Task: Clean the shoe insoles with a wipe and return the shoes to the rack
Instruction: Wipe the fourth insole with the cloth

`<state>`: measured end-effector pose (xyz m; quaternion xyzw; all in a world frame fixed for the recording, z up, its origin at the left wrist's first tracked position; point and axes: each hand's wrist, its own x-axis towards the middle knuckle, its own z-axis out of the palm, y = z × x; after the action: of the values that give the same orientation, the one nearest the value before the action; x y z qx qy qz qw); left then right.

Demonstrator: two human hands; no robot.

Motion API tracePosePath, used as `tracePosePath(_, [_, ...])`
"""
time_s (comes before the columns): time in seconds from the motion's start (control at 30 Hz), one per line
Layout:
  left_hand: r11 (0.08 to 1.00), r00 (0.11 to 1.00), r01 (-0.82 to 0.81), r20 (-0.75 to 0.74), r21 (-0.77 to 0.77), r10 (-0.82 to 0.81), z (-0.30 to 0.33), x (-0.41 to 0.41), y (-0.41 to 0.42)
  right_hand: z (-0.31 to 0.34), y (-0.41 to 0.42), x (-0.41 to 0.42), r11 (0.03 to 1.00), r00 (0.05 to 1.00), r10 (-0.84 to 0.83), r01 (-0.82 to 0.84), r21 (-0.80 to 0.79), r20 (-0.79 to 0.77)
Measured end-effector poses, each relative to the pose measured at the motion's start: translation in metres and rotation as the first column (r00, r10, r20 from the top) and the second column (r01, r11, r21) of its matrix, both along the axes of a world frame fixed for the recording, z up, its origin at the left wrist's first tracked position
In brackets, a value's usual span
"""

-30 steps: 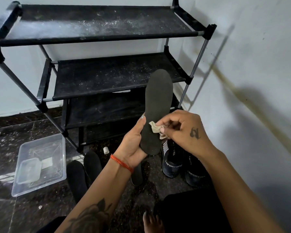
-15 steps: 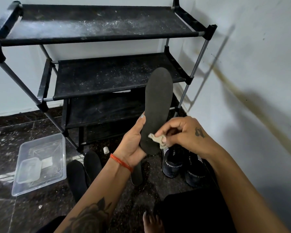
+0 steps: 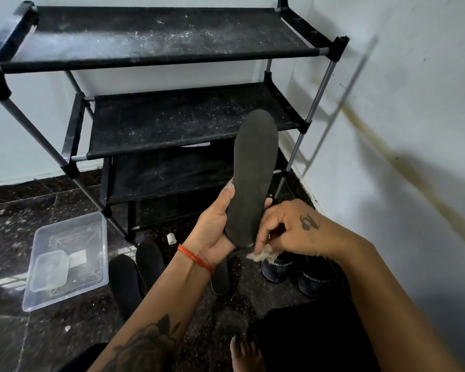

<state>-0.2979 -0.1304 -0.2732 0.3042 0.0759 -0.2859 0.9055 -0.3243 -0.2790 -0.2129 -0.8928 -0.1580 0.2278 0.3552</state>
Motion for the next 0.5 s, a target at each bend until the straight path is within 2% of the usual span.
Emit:
tracePosePath(0.1, [0.999, 0.999, -0.015, 0.053, 0.033, 0.013, 0.0, 0.001, 0.001, 0.0, -0.007, 0.002, 0.96, 0.97, -0.228, 0.21, 0.186, 0.081])
tracePosePath(0.17, [0.998, 0.996, -0.012, 0.088, 0.069, 0.006, 0.001, -0.001, -0.001, -0.001, -0.003, 0.003, 0.912, 0.943, -0.317, 0.276, 0.304, 0.095])
tracePosePath(0.2, [0.997, 0.995, -0.01, 0.096, 0.073, 0.003, 0.001, -0.002, -0.001, -0.002, 0.0, 0.003, 0.909, 0.942, -0.321, 0.277, 0.31, 0.098])
tracePosePath(0.33, [0.999, 0.996, -0.011, 0.093, 0.052, 0.006, 0.0, -0.002, -0.002, -0.008, 0.008, 0.004, 0.956, 0.961, -0.257, 0.238, 0.171, 0.098])
tracePosePath(0.4, [0.999, 0.997, -0.02, 0.076, 0.044, 0.017, -0.001, -0.001, -0.001, -0.005, 0.006, 0.004, 0.959, 0.971, -0.238, 0.235, 0.158, 0.0])
tracePosePath(0.5, [0.999, 0.999, -0.026, 0.033, 0.023, 0.025, -0.002, 0.0, 0.001, 0.001, 0.0, 0.0, 0.969, 0.965, -0.114, 0.16, 0.186, -0.236])
